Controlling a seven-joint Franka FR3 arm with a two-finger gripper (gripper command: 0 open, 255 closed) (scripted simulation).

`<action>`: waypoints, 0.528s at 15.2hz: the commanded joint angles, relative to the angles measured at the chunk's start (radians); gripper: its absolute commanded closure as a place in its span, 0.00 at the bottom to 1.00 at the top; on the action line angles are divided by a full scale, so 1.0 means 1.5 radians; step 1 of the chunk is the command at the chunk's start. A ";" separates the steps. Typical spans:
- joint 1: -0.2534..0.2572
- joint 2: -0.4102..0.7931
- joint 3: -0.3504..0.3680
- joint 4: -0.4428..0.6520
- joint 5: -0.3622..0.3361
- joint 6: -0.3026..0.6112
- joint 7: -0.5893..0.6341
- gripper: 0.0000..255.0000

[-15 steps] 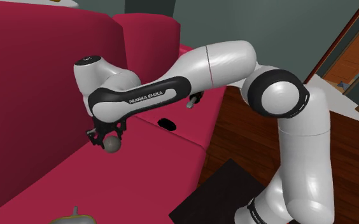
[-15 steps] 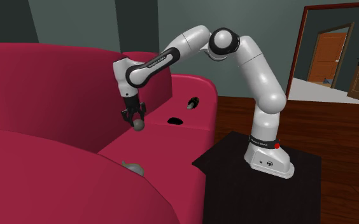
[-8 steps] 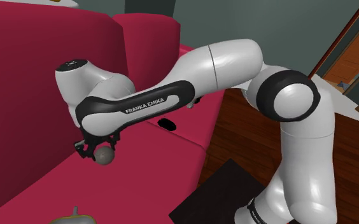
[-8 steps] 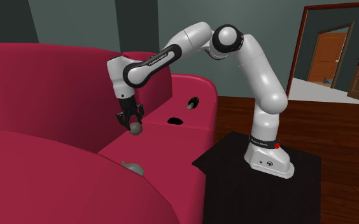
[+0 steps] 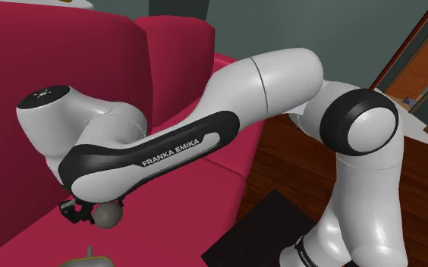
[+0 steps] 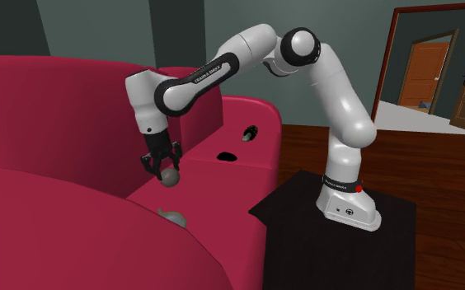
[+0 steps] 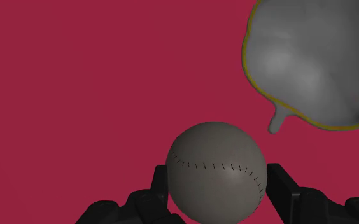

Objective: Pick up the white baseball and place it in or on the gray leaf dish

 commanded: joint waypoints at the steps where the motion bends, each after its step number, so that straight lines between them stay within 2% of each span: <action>1: 0.021 0.002 0.007 0.002 0.001 -0.004 0.028 1.00; 8: 0.104 0.034 0.027 0.051 -0.004 -0.031 0.118 1.00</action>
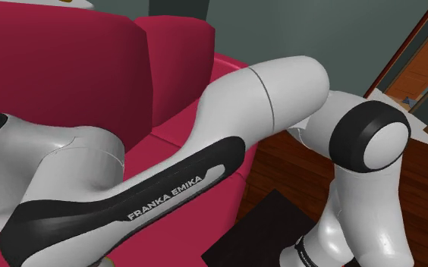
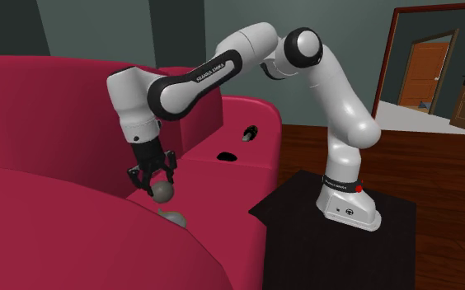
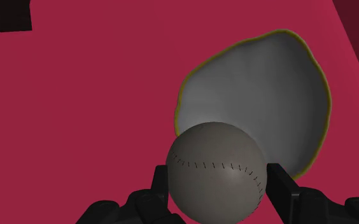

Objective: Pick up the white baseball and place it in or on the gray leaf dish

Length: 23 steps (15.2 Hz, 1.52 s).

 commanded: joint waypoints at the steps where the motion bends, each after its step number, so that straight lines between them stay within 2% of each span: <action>1: 0.028 0.015 0.005 0.021 -0.003 -0.009 0.029 1.00; 2: 0.040 0.022 0.006 0.032 -0.004 -0.014 0.040 1.00; 17: 0.048 0.084 -0.013 -0.005 -0.033 0.080 0.059 1.00; 23: 0.048 0.084 -0.013 -0.005 -0.033 0.080 0.059 1.00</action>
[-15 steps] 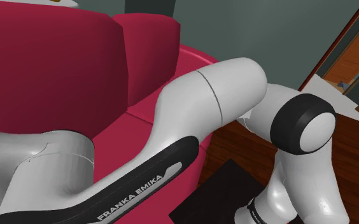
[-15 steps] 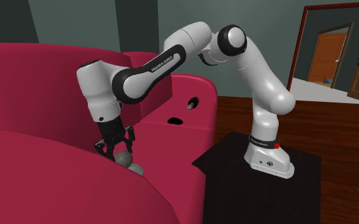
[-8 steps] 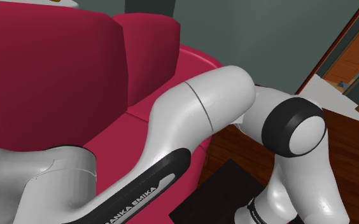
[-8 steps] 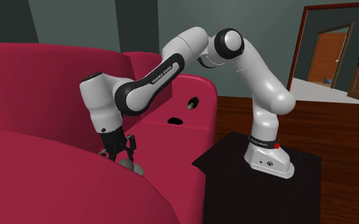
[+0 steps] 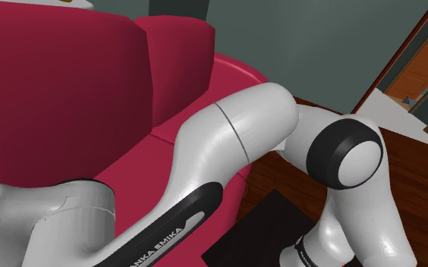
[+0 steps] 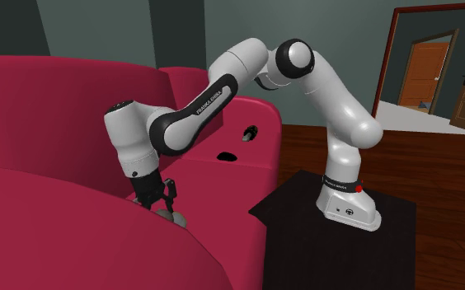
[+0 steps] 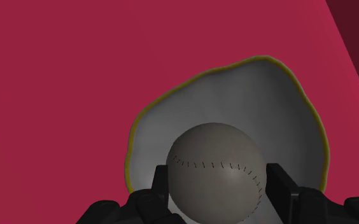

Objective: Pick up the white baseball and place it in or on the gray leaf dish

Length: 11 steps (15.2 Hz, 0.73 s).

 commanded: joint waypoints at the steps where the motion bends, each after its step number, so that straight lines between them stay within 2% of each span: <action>1: 0.000 0.000 0.000 0.000 0.000 0.000 0.000 1.00; 2: 0.000 0.000 0.000 0.000 0.000 0.000 0.000 0.00; 7: 0.000 0.000 0.000 0.000 0.000 0.000 0.000 0.00; 11: 0.004 -0.024 0.010 0.050 0.016 -0.070 -0.011 0.00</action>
